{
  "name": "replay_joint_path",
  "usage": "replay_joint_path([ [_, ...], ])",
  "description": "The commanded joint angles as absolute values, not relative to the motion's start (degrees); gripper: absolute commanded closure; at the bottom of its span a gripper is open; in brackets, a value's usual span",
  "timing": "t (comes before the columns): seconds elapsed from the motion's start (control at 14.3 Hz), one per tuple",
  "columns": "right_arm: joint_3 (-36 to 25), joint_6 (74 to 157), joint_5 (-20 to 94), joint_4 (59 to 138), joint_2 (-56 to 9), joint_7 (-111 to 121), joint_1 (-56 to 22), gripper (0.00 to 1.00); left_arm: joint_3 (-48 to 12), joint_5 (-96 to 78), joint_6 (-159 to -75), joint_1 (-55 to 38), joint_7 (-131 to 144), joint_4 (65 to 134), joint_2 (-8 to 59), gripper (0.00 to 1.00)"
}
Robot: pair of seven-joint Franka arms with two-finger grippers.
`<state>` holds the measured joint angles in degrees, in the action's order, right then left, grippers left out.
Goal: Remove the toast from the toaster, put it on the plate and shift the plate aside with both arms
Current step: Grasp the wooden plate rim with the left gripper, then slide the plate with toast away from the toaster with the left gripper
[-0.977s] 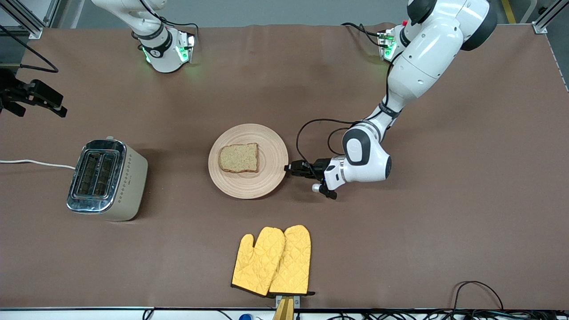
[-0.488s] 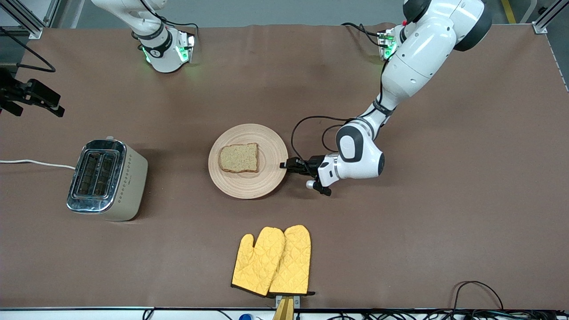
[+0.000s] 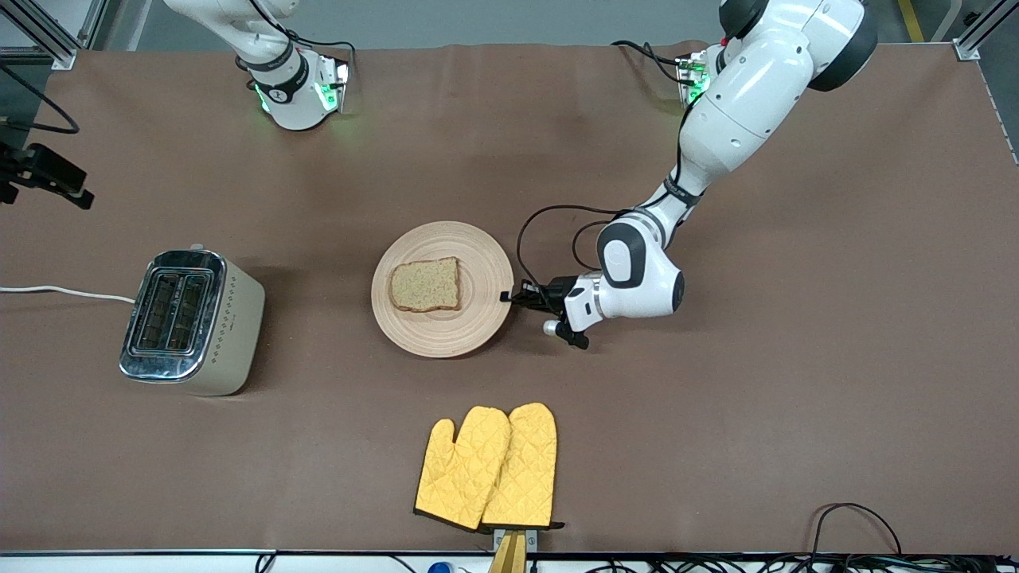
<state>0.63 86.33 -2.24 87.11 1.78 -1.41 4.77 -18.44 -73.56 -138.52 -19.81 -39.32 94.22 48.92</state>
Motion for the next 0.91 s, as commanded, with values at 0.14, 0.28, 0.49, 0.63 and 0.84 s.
replay_joint_path([
  [0.14, 1.1, 84.7, -2.6, 87.4, 2.0, -1.7, 6.1, 0.00, -18.4, -73.9, -140.1, -19.0, -39.5, 94.0, 45.4, 1.00],
  [0.28, 1.5, 84.8, -2.1, 87.4, 2.0, -2.2, 5.5, 0.00, -18.4, -74.0, -139.7, -16.8, -37.5, 94.4, 41.9, 1.00],
  [0.49, 1.5, 84.6, -1.8, 87.3, 2.0, -2.4, 4.4, 0.00, -18.4, -73.9, -138.3, -12.2, -32.4, 94.6, 37.5, 1.00],
  [0.63, 1.5, 84.6, -1.7, 87.1, 1.9, -2.4, 4.1, 0.00, -18.3, -73.7, -136.0, -7.1, -32.2, 94.6, 36.1, 1.00],
  [0.84, 1.5, 84.6, -1.3, 87.2, 1.9, -1.9, 4.1, 0.00, -18.2, -70.0, -130.1, 1.8, -32.1, 94.4, 35.5, 1.00],
])
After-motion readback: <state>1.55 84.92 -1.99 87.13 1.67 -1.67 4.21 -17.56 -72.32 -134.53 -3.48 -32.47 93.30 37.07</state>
